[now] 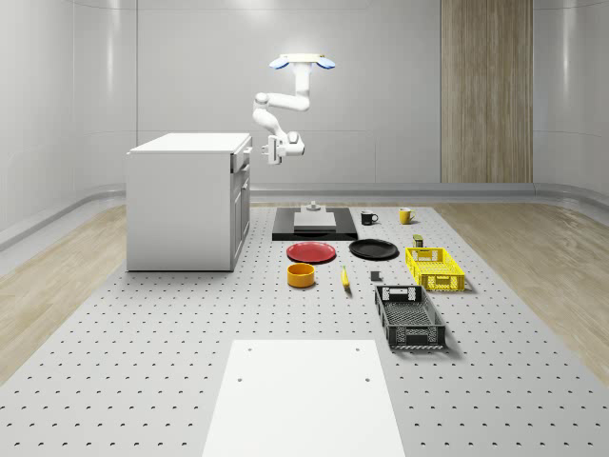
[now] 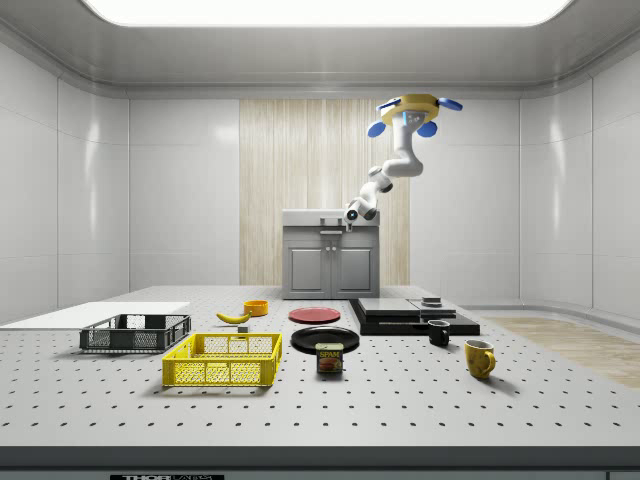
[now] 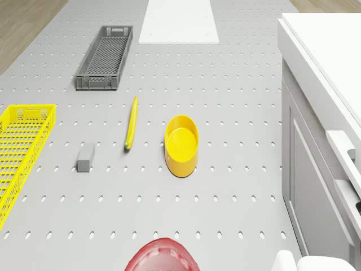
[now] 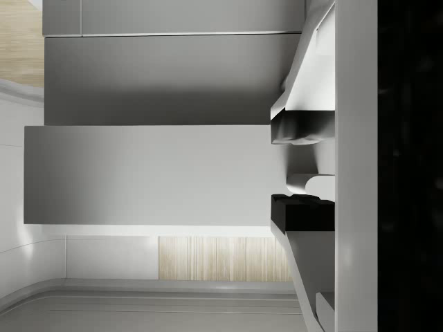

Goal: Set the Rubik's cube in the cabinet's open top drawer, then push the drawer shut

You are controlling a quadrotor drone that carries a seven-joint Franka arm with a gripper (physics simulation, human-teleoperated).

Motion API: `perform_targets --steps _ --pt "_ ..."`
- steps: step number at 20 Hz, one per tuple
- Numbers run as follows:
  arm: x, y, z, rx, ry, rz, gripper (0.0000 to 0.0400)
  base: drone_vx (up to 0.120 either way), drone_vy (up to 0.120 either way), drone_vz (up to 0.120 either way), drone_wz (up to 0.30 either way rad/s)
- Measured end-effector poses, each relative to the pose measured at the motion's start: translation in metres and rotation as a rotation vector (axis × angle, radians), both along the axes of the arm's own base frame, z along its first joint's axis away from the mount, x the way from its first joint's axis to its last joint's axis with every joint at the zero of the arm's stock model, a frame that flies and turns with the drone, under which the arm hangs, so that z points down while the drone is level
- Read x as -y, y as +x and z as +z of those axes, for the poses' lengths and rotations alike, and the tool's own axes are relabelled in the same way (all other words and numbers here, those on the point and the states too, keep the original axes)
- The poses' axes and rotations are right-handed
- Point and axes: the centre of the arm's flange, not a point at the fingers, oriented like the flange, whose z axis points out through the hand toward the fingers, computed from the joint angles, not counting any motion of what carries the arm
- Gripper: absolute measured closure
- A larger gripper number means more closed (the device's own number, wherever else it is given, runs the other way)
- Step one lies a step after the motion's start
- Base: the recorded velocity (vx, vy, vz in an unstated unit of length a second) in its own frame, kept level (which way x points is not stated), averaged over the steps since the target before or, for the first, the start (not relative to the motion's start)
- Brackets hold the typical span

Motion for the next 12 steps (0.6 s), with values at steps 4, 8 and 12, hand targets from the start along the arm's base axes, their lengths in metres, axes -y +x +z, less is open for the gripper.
perform_targets --steps 4,8,12 --pt "-0.0006 0.0000 0.0001 0.000 0.000 0.001 0.0295 0.000 0.000 0.000 0.000" --pt "-0.0007 0.0001 0.0004 -0.001 0.000 0.001 0.0295 0.000 0.000 0.000 0.000" --pt "-0.0009 0.0000 0.0005 -0.001 0.000 0.001 0.0295 0.000 0.000 0.000 0.000"
